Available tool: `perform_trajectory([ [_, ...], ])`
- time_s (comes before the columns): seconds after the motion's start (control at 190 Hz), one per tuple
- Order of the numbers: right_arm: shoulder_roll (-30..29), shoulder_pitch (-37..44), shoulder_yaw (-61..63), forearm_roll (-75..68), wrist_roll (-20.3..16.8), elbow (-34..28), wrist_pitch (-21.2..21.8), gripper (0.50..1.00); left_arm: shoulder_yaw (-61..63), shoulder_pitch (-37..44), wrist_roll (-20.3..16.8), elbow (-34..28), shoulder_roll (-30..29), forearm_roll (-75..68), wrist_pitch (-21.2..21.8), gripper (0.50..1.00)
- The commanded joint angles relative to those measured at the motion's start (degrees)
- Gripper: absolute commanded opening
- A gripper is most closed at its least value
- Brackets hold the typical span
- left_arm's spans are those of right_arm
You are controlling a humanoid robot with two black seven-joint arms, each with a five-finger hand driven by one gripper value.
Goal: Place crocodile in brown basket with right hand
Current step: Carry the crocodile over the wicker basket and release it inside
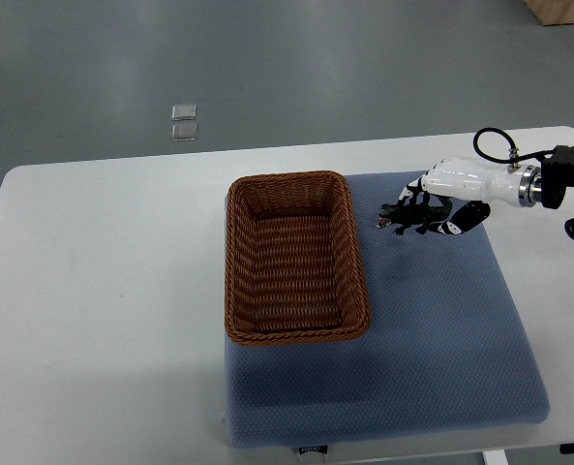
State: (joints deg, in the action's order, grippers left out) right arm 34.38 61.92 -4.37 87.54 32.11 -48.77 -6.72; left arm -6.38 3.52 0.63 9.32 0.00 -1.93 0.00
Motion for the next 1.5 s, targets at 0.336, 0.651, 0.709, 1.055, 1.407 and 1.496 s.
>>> perform_trajectory([
  [0.336, -1.50, 2.94, 3.76, 0.00, 0.85, -0.18, 0.04, 0.500, -0.03, 0.00, 0.07, 0.00, 0.00, 0.00, 0.00, 1.000],
  [0.651, -6.16, 4.00, 5.34, 0.62, 0.59, -5.28, 0.04, 0.500, -0.03, 0.00, 0.07, 0.00, 0.00, 0.00, 0.00, 1.000],
  [0.709, -7.22, 4.00, 5.34, 0.71, 0.59, -5.28, 0.04, 0.500, -0.03, 0.00, -0.01, 0.00, 0.00, 0.00, 0.00, 1.000],
  [1.055, -13.19, 3.47, 5.25, 1.50, 0.41, -5.28, -0.22, 0.500, -0.03, 0.00, -0.01, 0.00, 0.00, 0.00, 0.00, 1.000],
  [1.407, -16.53, -0.57, 5.25, 1.23, 0.24, -5.11, -7.17, 0.938, -0.03, 0.00, -0.01, 0.00, 0.00, 0.00, 0.00, 1.000],
  [1.496, -16.18, -1.54, 5.25, 1.15, 0.33, -5.11, -8.05, 0.938, -0.03, 0.00, -0.01, 0.00, 0.00, 0.00, 0.00, 1.000],
])
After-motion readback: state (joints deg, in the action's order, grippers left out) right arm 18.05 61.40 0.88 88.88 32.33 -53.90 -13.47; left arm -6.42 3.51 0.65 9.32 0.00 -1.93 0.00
